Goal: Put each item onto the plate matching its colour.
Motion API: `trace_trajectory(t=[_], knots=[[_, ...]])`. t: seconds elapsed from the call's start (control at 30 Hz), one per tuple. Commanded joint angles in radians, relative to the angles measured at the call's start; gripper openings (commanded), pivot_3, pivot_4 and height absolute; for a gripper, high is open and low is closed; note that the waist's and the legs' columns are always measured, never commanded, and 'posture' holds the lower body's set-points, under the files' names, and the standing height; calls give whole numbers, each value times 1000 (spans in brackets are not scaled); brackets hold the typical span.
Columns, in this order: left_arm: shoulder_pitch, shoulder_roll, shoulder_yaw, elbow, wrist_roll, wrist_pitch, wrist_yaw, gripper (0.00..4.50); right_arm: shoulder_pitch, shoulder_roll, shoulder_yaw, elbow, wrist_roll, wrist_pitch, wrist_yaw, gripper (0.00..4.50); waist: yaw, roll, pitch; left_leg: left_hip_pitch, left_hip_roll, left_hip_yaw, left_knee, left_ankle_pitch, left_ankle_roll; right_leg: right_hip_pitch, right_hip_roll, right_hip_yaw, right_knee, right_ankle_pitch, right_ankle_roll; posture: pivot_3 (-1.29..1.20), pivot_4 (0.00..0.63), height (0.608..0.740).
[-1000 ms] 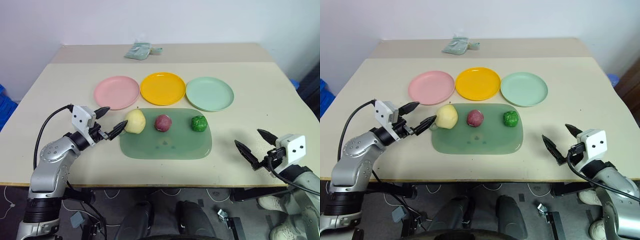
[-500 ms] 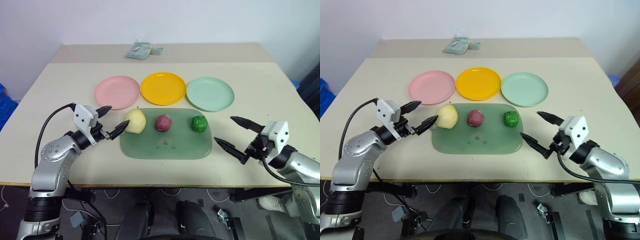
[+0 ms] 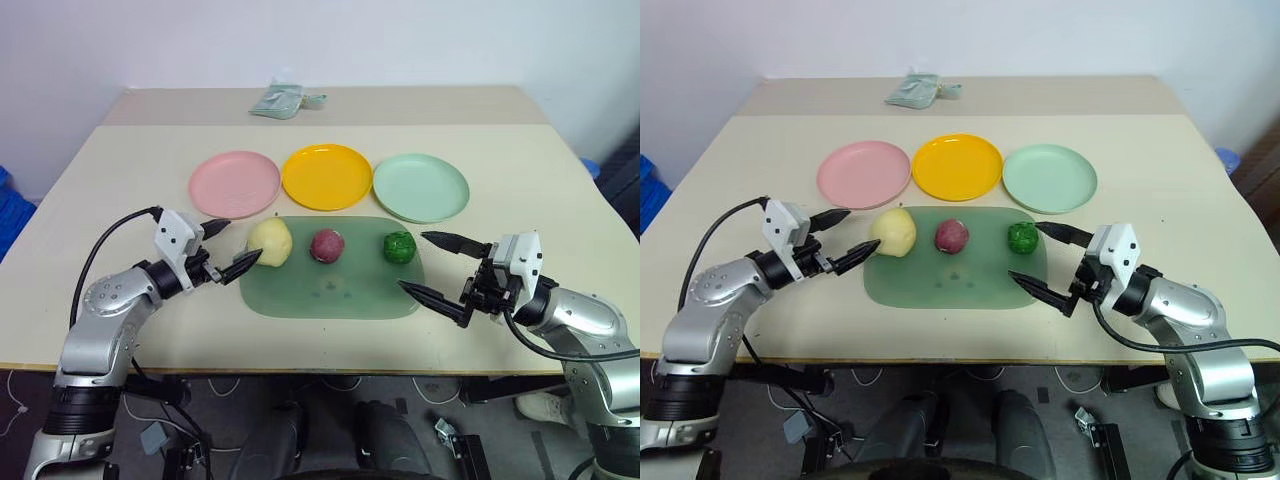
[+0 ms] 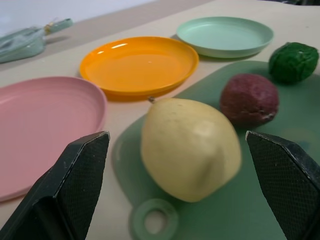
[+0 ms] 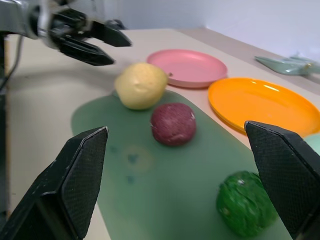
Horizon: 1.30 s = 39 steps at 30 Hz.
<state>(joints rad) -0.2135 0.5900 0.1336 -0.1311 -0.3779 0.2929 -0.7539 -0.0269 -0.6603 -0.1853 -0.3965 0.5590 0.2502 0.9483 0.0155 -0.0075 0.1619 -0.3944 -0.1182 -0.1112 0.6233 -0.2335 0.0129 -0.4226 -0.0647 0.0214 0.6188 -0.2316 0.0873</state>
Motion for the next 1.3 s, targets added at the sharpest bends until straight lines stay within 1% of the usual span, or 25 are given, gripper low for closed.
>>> trace_trajectory(t=[0.03, 0.27, 0.43, 0.63, 0.77, 1.07, 1.2, 1.3], knots=[[-18, 22, -25, -25, 64, 1, 36, 4500, -18, -10, -13, -12, 17, -15, 17, 4466, 0, 0, 0, 0, 0, 0, 0, 0, 0, 0, 0, 0, 0, 0, 0, 0, 150, 740], [-43, 4, -71, -9, 84, 1, 29, 4500, -59, 7, 19, 41, -16, -52, 27, 4466, -1, 0, 0, 0, 0, 0, 0, 0, 0, -1, 0, 0, 0, 1, 2, 0, 150, 740], [-57, -24, -72, -10, 76, 31, 54, 4500, -84, 11, 30, 69, -31, -71, 31, 4466, -1, 0, 0, 0, 0, 0, 0, 0, 0, 0, 0, 0, 0, 1, 2, 0, 150, 740], [-56, -43, -101, -26, 77, 77, 45, 4500, -72, 8, 30, 59, -32, -78, 37, 4466, -1, 0, 0, 0, 0, 0, 0, 0, 0, -1, 0, 0, 0, 2, 3, 0, 150, 740], [-96, -58, -109, -1, 72, 123, 58, 4500, -68, 11, 30, 72, -51, -103, 35, 4466, 0, 0, 0, 0, 0, 0, 0, 0, 0, -1, 0, 0, 0, 2, 3, 0, 150, 740], [-141, -96, -158, 61, 134, 150, 108, 4500, -60, 18, 29, 68, -65, -117, 21, 4466, -1, 0, 0, 0, 0, 0, 0, 0, 0, -1, 0, 0, 0, 2, 3, 0, 150, 740], [-144, -114, -168, 82, 162, 138, 137, 3461, -52, 18, 21, 62, -65, -120, 13, 4500, -1, 0, 0, 0, 0, 0, 1, 0, 0, 0, 0, 0, 1, 2, 3, 0, 150, 740], [-152, -132, -157, 100, 168, 128, 156, 3416, -42, 17, 17, 57, -66, -122, 7, 4500, 0, 0, 0, 0, 0, 0, 1, 0, 0, 0, 0, 0, 1, 2, 3, 0, 150, 740]])
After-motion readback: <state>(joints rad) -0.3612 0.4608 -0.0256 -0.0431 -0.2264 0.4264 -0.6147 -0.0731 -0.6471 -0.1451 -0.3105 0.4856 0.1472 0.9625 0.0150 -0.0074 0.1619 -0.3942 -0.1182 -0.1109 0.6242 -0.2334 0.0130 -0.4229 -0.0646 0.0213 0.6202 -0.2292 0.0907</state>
